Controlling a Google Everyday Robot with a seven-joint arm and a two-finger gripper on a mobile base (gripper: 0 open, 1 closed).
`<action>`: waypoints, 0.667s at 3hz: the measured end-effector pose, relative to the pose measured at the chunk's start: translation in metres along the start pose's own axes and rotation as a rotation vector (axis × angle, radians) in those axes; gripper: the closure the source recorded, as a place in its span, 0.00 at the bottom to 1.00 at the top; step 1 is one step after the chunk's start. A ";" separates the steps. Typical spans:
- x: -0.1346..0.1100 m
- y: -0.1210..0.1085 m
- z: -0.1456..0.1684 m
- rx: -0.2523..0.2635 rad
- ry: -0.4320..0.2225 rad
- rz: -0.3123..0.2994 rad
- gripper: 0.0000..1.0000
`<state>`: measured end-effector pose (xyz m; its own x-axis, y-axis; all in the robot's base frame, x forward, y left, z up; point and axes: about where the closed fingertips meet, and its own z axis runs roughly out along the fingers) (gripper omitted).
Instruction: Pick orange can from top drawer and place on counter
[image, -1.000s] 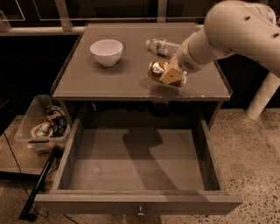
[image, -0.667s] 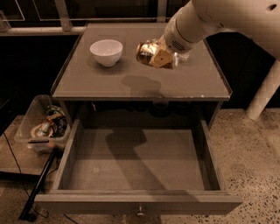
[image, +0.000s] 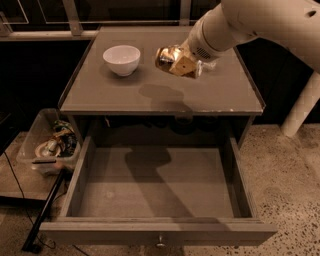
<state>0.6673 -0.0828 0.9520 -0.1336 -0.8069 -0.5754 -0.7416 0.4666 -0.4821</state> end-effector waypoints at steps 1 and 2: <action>0.000 -0.033 0.025 0.039 -0.037 0.043 1.00; 0.001 -0.072 0.030 0.091 -0.069 0.072 1.00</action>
Offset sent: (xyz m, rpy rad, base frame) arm 0.1141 -0.0501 0.0349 0.1308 -0.1406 -0.1137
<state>0.7408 -0.1067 0.9660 -0.1368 -0.7449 -0.6530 -0.6688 0.5558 -0.4939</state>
